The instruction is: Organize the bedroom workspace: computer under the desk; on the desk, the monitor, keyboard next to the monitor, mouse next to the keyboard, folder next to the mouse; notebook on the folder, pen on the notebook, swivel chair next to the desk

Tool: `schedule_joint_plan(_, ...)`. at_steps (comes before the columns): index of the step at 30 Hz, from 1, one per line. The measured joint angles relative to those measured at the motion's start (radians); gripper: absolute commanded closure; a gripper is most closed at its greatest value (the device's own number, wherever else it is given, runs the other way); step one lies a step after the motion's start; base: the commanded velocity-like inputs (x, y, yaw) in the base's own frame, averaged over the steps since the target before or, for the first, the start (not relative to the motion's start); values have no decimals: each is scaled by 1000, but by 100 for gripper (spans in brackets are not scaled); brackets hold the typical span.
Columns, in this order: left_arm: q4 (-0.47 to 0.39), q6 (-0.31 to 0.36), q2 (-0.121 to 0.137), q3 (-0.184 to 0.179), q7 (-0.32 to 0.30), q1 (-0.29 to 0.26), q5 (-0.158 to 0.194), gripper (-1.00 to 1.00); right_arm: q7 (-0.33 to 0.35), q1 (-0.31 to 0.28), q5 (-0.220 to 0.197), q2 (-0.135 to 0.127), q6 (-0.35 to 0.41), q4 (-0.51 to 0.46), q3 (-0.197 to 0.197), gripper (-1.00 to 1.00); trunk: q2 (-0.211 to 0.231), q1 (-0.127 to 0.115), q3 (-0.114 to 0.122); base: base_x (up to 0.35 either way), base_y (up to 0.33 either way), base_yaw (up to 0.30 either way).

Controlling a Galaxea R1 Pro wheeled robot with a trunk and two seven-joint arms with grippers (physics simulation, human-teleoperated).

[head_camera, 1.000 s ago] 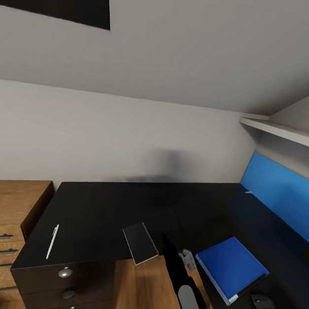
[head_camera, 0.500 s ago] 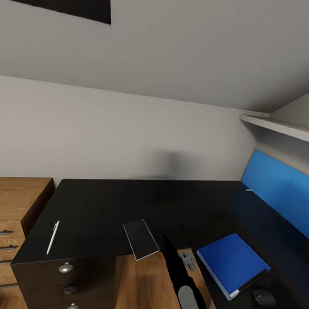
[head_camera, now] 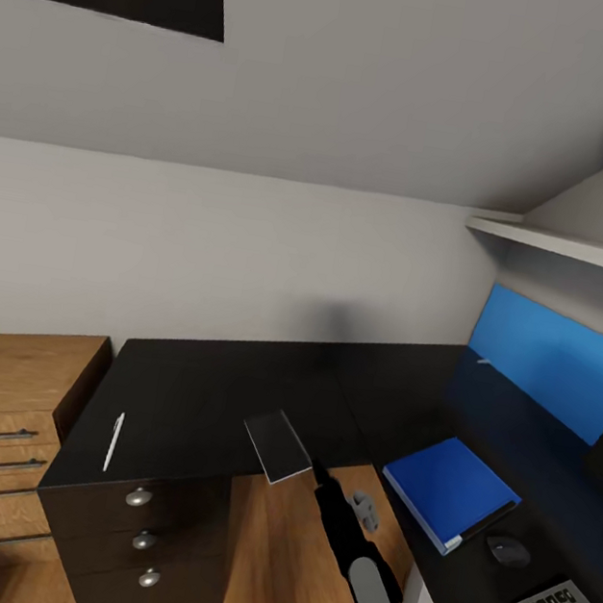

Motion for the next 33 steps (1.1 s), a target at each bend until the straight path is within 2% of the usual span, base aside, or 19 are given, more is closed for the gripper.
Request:
schedule_joint_plan(7, 0, 0, -1, 0, 1, 0, 0, -100, -1, 0, -39, -5, 39, 0, -2, -100, -49, 27, -22, -2, 0, 0)
schedule_joint_plan(8, 0, 0, -1, 0, 1, 0, 0, -100, -1, 0, -181, -6, 133, -1, -3, -100, -56, 31, -25, 0, 0, 0)
schedule_joint_plan(9, 0, 0, 0, 0, 1, 0, 0, -100, -1, 0, -190, -7, 142, -1, -3, -100, -63, 35, -28, 0, 0, 0)
schedule_joint_plan(21, -24, -1, -1, -1, 0, 0, 0, -100, 0, 0, -218, -11, 189, -1, -6, -100, -147, 81, -66, 0, 0, 0)
schedule_joint_plan(29, -100, 3, -2, -1, -5, -1, 2, -100, 0, 0, -219, -14, 191, -1, -7, -100, -203, 111, -91, 0, 0, 0)
schedule_joint_plan(33, -178, 6, -4, -1, -15, 4, 4, -100, 0, -1, -220, -15, 191, -1, -6, -100, -231, 127, -103, 0, 0, 0)
